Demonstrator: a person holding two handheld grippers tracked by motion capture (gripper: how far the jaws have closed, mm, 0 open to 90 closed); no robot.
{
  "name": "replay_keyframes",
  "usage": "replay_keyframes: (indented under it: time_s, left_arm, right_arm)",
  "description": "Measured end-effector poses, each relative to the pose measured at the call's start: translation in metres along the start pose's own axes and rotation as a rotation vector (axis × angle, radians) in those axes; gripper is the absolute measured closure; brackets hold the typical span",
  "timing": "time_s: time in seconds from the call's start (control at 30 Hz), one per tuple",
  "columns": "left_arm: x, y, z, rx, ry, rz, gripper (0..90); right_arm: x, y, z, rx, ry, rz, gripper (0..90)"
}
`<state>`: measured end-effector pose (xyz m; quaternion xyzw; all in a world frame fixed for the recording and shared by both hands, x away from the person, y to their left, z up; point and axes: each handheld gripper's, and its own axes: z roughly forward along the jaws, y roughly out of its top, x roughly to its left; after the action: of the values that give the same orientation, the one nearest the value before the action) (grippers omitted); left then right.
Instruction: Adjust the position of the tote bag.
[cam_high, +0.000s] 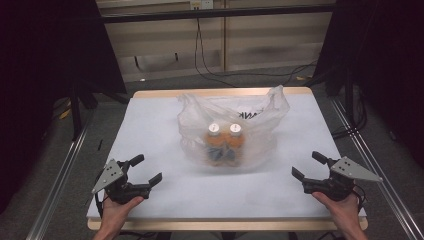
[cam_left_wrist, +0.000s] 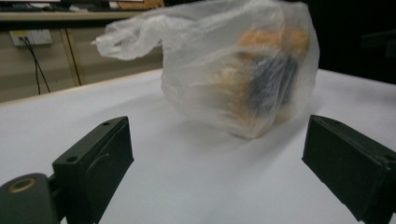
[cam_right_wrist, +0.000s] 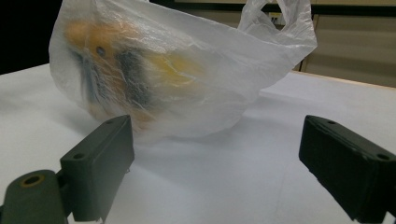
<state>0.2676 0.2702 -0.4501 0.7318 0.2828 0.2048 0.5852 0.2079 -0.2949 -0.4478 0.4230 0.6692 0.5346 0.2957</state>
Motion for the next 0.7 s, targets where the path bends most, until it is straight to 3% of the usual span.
replay_keyframes:
  time_s: [0.27, 0.5, 0.57, 0.6, 0.7]
  left_arm:
    - [-0.002, 0.000, 0.003, 0.030, 0.002, 0.016, 8.2]
    - [-0.003, -0.001, 0.009, 0.040, -0.008, -0.015, 7.7]
    - [-0.002, -0.001, 0.010, 0.054, -0.007, 0.000, 7.7]
    - [-0.004, -0.001, 0.011, 0.049, -0.006, -0.016, 7.7]
    - [-0.003, -0.001, 0.012, 0.050, -0.017, -0.010, 7.8]
  right_arm:
    - [-0.003, -0.001, 0.001, 0.031, 0.011, -0.008, 13.0]
    - [-0.004, 0.000, 0.006, 0.055, 0.044, -0.004, 20.0]
    - [-0.004, 0.001, 0.007, 0.059, 0.046, 0.000, 21.0]
    - [-0.005, 0.002, 0.008, 0.064, 0.059, -0.007, 24.0]
    - [-0.006, 0.004, 0.010, 0.069, 0.069, -0.005, 26.5]
